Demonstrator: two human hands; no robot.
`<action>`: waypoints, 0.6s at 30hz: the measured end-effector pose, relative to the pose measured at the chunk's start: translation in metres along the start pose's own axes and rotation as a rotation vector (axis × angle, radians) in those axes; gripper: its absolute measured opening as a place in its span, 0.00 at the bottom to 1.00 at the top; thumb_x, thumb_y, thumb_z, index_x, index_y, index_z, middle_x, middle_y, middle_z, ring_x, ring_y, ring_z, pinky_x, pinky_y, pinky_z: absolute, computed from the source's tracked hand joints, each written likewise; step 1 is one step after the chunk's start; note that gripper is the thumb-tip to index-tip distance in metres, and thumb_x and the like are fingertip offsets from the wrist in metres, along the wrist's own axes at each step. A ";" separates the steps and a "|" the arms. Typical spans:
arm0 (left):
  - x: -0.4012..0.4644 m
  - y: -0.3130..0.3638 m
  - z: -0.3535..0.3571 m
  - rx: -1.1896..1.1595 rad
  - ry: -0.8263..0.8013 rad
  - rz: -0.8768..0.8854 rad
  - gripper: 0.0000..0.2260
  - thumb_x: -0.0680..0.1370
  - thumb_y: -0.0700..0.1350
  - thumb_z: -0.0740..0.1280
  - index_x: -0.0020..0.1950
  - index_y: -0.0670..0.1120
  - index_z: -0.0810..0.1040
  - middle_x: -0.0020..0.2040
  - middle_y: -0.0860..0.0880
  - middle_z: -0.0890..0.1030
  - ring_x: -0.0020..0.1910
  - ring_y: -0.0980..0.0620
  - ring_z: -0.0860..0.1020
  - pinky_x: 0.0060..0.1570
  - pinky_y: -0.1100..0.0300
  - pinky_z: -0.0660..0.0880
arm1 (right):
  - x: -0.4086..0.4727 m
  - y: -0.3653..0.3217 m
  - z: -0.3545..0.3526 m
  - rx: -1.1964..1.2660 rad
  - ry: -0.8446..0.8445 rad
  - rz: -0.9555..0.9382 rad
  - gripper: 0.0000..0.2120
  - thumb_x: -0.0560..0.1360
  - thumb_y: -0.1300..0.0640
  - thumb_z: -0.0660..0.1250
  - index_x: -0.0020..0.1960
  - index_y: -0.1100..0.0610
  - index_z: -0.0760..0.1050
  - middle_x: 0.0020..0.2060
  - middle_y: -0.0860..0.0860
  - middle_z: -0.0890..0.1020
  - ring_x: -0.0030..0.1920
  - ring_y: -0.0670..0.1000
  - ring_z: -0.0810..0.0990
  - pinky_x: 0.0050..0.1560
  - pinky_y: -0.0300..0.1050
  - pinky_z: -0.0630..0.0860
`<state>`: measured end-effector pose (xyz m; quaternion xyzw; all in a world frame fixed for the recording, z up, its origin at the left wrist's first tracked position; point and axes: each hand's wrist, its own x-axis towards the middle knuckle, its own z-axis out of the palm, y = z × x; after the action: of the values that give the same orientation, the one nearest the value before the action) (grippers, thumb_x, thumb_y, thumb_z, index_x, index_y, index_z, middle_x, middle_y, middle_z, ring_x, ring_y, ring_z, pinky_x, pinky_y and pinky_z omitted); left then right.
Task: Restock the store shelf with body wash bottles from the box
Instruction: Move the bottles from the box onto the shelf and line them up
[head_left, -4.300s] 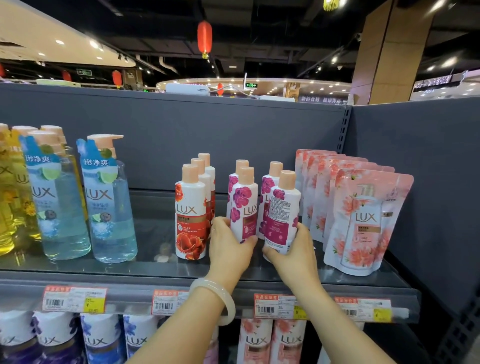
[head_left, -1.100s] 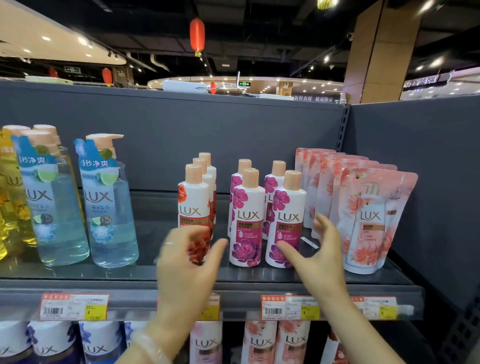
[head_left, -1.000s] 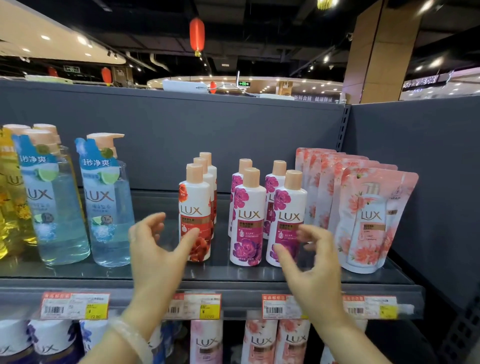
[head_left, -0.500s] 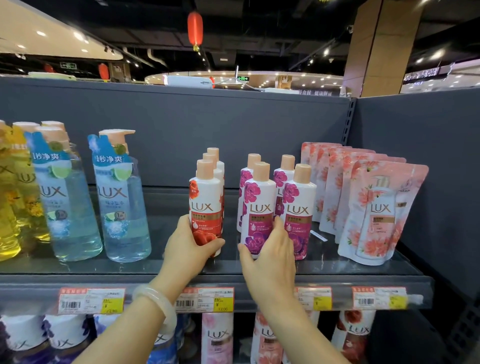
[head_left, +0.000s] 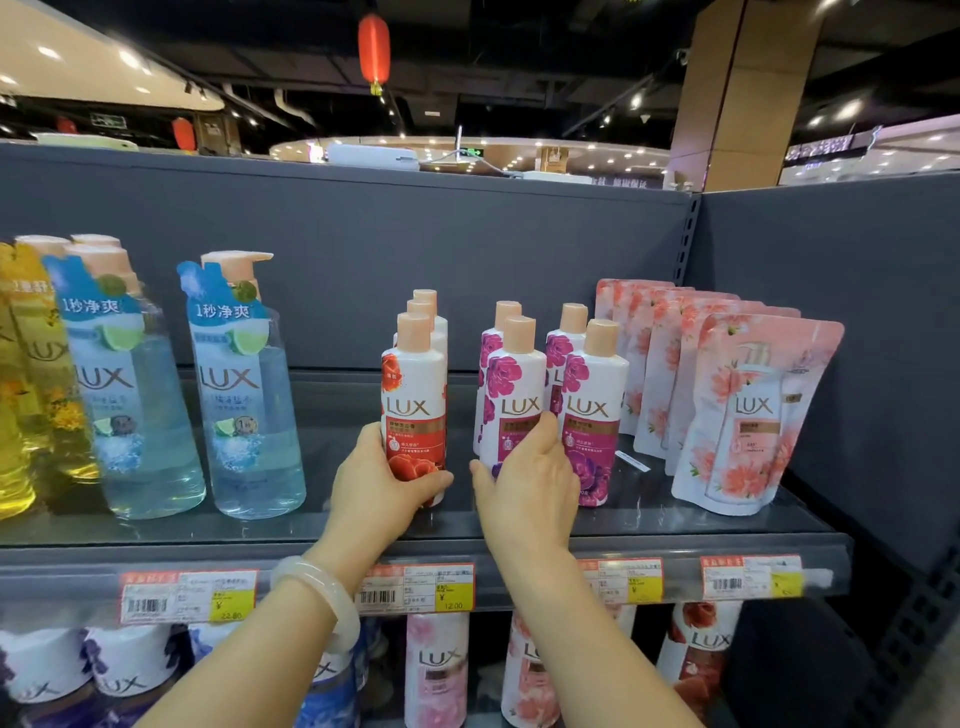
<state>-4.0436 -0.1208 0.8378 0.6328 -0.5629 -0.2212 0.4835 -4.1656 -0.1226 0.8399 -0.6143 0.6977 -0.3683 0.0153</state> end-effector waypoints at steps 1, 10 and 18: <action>0.000 0.000 -0.001 0.004 0.002 -0.002 0.30 0.67 0.47 0.76 0.65 0.47 0.68 0.60 0.48 0.77 0.53 0.52 0.75 0.52 0.57 0.71 | 0.000 0.001 0.001 0.006 0.007 0.001 0.38 0.74 0.46 0.66 0.73 0.61 0.50 0.67 0.57 0.70 0.66 0.55 0.71 0.64 0.47 0.68; 0.000 -0.004 -0.002 -0.001 0.008 0.015 0.29 0.67 0.48 0.77 0.63 0.48 0.68 0.54 0.52 0.77 0.48 0.55 0.73 0.51 0.58 0.72 | -0.008 0.008 0.006 0.097 0.058 -0.002 0.38 0.71 0.45 0.69 0.71 0.59 0.55 0.64 0.55 0.71 0.65 0.55 0.71 0.66 0.48 0.67; -0.002 -0.006 -0.006 -0.035 -0.026 0.004 0.33 0.66 0.48 0.77 0.66 0.48 0.65 0.51 0.56 0.73 0.50 0.55 0.73 0.49 0.61 0.71 | -0.014 0.035 -0.018 0.370 0.232 -0.100 0.34 0.68 0.46 0.73 0.67 0.57 0.64 0.57 0.46 0.68 0.60 0.46 0.68 0.66 0.45 0.67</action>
<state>-4.0361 -0.1174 0.8346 0.6202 -0.5664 -0.2382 0.4877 -4.1999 -0.1022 0.8285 -0.5884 0.5840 -0.5585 0.0291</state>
